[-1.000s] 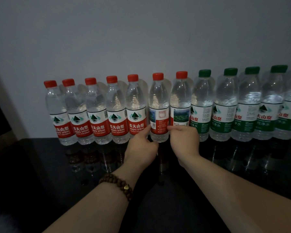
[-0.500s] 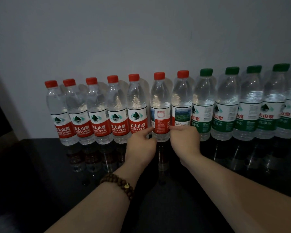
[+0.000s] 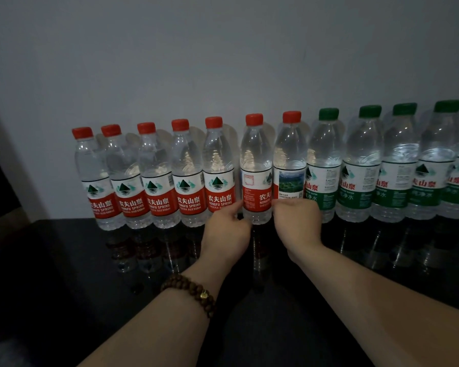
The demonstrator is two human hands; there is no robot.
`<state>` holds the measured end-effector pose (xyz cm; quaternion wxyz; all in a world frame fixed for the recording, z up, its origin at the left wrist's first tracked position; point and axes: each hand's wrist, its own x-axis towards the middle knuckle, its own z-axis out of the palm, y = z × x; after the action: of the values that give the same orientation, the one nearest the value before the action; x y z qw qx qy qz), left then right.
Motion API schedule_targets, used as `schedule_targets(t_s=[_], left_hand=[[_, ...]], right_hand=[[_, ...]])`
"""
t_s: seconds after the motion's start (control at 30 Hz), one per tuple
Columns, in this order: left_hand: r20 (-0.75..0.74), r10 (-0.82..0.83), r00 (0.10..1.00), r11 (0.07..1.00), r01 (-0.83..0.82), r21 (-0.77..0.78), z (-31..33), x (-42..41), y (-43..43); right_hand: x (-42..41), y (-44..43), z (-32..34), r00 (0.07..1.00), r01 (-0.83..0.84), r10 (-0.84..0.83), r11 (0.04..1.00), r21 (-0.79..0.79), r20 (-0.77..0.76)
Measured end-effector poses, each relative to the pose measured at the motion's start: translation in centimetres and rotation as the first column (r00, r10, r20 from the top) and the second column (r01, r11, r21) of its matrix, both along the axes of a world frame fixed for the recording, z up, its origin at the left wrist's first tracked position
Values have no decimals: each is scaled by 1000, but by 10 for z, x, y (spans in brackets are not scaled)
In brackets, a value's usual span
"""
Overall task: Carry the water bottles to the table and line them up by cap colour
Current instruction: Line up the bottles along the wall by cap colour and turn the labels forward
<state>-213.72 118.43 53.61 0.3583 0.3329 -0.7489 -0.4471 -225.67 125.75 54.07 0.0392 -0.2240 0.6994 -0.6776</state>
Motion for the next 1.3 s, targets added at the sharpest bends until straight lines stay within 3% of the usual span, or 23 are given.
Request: schedule_targets(t_s=[0.33,0.73,0.9,1.07,1.3], left_hand=[[36,12,999,997,-10,-73,0,0,0],[39,26,999,998,-24,-49,2,2,3],[117,11,993,995,0,-98,3,4,4],[42,29,999,998,-27,-60,3,3,4],[81,6,997,998,-1,-61,3,2,4]], right_hand=[[-1,-2,4,999,3,-3,1000,11,41],[-1,-3,1,999,6,-6,1000,4,34],[-3,-4,0,1000,-14,14,1000,8,24],[-3,-4,-1,999,13,-13,1000,-12,45],[-3,-3,-1,1000,-29,29,1000,0,6]])
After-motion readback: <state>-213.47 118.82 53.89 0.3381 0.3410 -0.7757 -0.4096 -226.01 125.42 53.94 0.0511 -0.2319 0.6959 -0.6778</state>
